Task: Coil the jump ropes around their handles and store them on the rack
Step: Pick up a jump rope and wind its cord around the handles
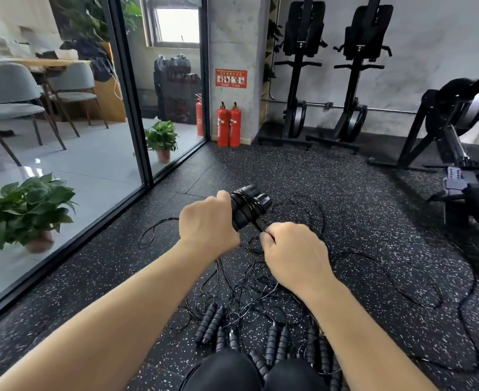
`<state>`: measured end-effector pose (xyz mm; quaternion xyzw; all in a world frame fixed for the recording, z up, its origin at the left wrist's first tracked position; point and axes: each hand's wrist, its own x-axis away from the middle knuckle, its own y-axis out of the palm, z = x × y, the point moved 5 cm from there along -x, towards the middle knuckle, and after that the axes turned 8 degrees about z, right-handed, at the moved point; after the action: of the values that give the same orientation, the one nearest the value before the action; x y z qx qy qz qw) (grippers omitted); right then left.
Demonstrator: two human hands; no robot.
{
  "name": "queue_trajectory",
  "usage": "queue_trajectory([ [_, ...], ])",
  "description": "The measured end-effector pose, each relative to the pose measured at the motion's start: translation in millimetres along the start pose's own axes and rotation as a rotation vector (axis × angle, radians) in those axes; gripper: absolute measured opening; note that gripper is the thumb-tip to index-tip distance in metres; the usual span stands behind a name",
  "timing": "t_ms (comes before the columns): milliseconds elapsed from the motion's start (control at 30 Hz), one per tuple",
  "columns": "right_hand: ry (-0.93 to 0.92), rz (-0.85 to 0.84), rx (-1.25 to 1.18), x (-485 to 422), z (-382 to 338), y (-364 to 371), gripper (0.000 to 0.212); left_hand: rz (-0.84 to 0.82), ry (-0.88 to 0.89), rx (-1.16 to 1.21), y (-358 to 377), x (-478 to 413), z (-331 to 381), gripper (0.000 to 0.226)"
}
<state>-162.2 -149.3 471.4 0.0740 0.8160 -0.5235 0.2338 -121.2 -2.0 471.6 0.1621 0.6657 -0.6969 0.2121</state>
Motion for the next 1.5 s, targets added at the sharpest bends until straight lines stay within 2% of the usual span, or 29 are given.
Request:
queue_trajectory([
  [133, -0.064, -0.009, 0.078, -8.8, -13.6, -28.1, 0.039, 0.012, 0.114, -0.123, -2.8, -2.6, -1.0, 0.031],
  [233, -0.105, 0.021, 0.141, -25.1, -18.7, -43.4, 0.043, 0.027, 0.305, -0.193, -4.5, 0.8, 9.6, 0.036],
  [433, -0.229, -0.065, 0.149, -62.1, -16.2, -41.1, 0.052, 0.084, 0.672, -0.115, -12.2, 17.1, 29.1, 0.057],
  [600, -0.162, -0.172, -0.095, -72.5, 1.9, -23.7, 0.059, 0.22, 0.854, 0.071, -31.2, 25.4, 30.1, 0.044],
  [733, -0.045, -0.264, -0.42, -69.9, 11.6, -11.7, 0.068, 0.19, 0.91, 0.174, -37.7, 25.9, 30.8, 0.035],
  [800, -0.007, -0.264, -0.49, -69.2, 17.4, -6.4, 0.068, 0.148, 0.898, 0.204, -37.7, 24.5, 31.4, 0.03],
  [900, 0.086, -0.291, -0.674, -68.2, 27.7, 1.8, 0.053, 0.091, 0.847, 0.253, -36.3, 19.7, 32.1, 0.029],
  [1033, 0.218, -0.321, -0.903, -64.1, 45.1, 18.8, 0.041, 0.027, 0.715, 0.393, -28.6, 14.0, 34.3, 0.04],
  [1133, 0.331, -0.312, -1.073, -58.4, 62.8, 40.1, 0.035, -0.062, 0.571, 0.401, -12.8, 10.0, 38.9, 0.05],
  [1200, 0.449, -0.224, -1.08, -55.3, 76.2, 50.5, 0.03, -0.099, 0.457, 0.379, 0.2, 6.2, 41.1, 0.052],
  [1267, 0.534, -0.139, -1.015, -54.3, 86.7, 57.0, 0.036, -0.101, 0.347, 0.396, 12.4, 1.0, 43.8, 0.052],
  [1433, 0.679, -0.136, -0.864, -51.0, 104.2, 74.4, 0.034, -0.084, 0.119, 0.441, 42.7, -7.6, 50.8, 0.041],
  [1500, 0.664, -0.153, -0.828, -49.6, 112.0, 83.7, 0.039, -0.093, 0.07, 0.464, 55.8, -8.3, 58.0, 0.037],
])
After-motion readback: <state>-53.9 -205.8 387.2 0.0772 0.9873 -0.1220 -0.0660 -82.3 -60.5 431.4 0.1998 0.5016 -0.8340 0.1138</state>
